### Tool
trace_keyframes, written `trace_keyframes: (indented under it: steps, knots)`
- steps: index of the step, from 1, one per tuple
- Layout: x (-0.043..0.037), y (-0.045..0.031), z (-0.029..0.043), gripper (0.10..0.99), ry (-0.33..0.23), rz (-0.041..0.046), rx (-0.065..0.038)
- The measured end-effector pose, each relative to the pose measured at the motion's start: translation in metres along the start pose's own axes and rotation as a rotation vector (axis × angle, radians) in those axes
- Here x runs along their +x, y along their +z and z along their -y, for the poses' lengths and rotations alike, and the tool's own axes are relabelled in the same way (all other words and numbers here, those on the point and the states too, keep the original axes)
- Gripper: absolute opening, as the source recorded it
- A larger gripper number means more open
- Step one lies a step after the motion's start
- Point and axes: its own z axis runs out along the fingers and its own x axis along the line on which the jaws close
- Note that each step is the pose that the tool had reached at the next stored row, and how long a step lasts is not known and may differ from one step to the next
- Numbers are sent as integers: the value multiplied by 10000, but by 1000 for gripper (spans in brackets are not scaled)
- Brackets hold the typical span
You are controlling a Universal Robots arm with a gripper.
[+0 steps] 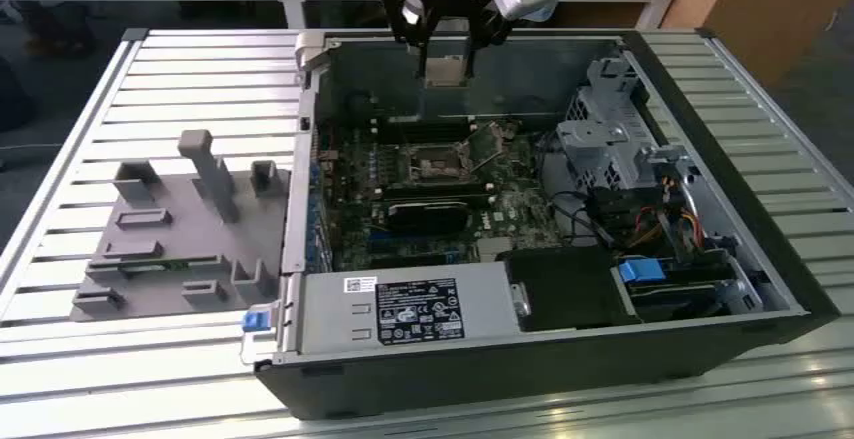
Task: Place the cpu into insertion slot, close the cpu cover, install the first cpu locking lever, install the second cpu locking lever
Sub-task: 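Place the cpu into insertion slot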
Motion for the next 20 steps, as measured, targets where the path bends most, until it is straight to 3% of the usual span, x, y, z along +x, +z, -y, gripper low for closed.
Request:
trace_keyframes:
  steps: [10, 20]
  knots:
    - [0, -1, 0, 529, 202, 17, -3]
    - [0, 11, 1, 529, 1942, 173, -31]
